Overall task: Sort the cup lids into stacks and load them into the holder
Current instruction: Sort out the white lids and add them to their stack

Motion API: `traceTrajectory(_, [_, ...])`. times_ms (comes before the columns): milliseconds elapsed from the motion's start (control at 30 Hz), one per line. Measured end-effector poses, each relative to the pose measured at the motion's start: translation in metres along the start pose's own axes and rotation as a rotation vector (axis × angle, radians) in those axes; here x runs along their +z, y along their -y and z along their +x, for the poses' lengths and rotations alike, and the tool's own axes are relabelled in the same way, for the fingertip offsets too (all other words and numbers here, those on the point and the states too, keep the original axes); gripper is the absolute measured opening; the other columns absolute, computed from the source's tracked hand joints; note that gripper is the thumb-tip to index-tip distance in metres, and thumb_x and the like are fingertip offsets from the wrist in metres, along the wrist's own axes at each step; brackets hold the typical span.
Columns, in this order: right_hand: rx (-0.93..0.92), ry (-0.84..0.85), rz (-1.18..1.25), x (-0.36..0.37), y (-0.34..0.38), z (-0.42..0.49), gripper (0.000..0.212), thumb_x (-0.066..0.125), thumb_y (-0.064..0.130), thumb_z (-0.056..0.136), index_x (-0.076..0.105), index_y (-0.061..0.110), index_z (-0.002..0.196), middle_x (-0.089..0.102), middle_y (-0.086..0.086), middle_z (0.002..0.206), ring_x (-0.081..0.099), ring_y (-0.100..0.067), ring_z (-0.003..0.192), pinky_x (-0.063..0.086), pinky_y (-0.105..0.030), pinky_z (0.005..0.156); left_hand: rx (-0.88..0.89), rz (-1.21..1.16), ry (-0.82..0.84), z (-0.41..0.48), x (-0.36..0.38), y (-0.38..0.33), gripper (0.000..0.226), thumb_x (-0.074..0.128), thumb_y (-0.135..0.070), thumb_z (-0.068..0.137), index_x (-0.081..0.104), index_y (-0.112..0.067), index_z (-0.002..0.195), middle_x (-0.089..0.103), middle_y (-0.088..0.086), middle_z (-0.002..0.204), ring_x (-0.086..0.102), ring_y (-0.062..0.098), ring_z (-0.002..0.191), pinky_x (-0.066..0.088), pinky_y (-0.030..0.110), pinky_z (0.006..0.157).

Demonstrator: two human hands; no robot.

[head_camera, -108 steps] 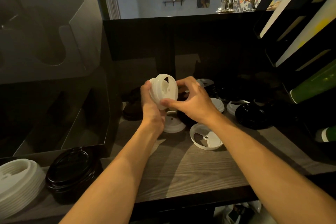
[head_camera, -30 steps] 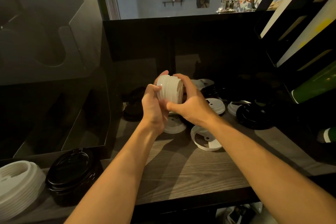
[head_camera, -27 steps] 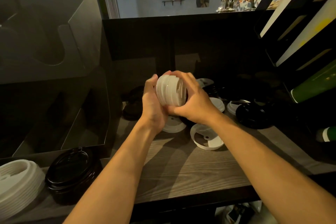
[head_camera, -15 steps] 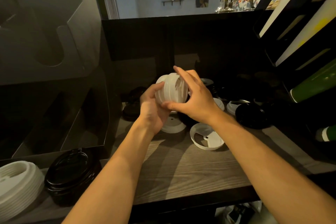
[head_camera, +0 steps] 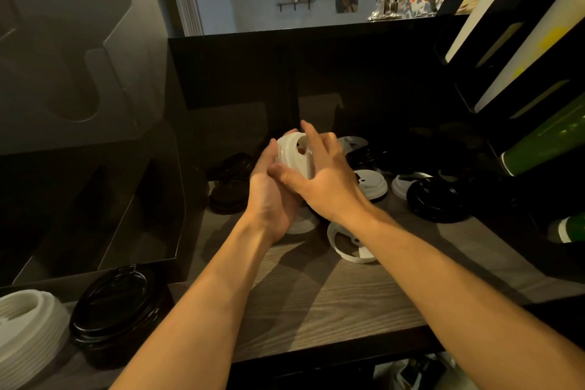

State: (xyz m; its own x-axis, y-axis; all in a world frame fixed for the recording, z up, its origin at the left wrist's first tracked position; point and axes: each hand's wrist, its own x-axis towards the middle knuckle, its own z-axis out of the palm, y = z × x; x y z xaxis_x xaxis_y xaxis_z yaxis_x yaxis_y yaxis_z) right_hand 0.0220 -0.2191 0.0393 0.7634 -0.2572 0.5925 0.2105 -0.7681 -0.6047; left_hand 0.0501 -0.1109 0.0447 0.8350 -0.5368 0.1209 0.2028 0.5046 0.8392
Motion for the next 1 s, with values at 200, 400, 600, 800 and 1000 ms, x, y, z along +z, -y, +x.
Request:
traceTrajectory(200, [-0.060,-0.015,0.043,-0.007,-0.004,0.004,0.093,0.057,0.067,0.081,0.026,0.022,0.156,0.040,0.008,0.125,0.046,-0.009,0.113,0.049,-0.029,0.084,-0.071,0.012,0.002,0.001,-0.003,-0.002,0.061,0.031,-0.059,0.104,0.060,-0.019,0.139,0.071,0.012,0.127,0.068,0.026,0.117,0.051,0.043,0.102])
traceTrajectory(400, [-0.243,-0.042,-0.103,-0.009,-0.005,0.007,0.094,0.056,0.065,0.077,0.032,0.017,0.155,0.043,0.003,0.130,0.040,-0.005,0.115,0.037,-0.015,0.079,-0.014,0.120,0.001,0.000,0.001,-0.005,0.062,0.036,-0.060,0.103,0.064,-0.014,0.134,0.074,0.015,0.118,0.073,0.026,0.106,0.059,0.038,0.086])
traceTrajectory(600, [-0.116,-0.089,0.151,-0.010,-0.006,0.004,0.089,0.048,0.067,0.081,0.029,0.017,0.154,0.042,0.005,0.125,0.049,-0.010,0.110,0.051,-0.031,0.084,0.006,0.115,-0.013,0.005,-0.006,-0.003,0.062,0.029,-0.055,0.106,0.063,-0.012,0.135,0.071,0.017,0.121,0.070,0.025,0.106,0.057,0.036,0.088])
traceTrajectory(800, [0.003,-0.203,0.167,-0.013,-0.002,0.005,0.082,0.051,0.070,0.081,0.035,0.024,0.147,0.041,0.008,0.122,0.055,-0.015,0.105,0.057,-0.043,0.080,0.188,0.152,-0.273,0.009,-0.004,0.001,0.056,0.026,-0.051,0.108,0.064,-0.017,0.130,0.075,0.011,0.113,0.069,0.025,0.108,0.055,0.044,0.098])
traceTrajectory(1000, [0.118,-0.073,0.276,-0.006,0.002,0.003,0.061,0.058,0.062,0.092,0.041,0.028,0.139,0.047,0.004,0.126,0.056,-0.008,0.103,0.055,-0.025,0.074,0.516,0.486,-0.081,0.008,0.001,0.010,0.038,0.029,-0.031,0.110,0.042,-0.023,0.144,0.054,0.005,0.135,0.062,0.006,0.111,0.054,0.020,0.084])
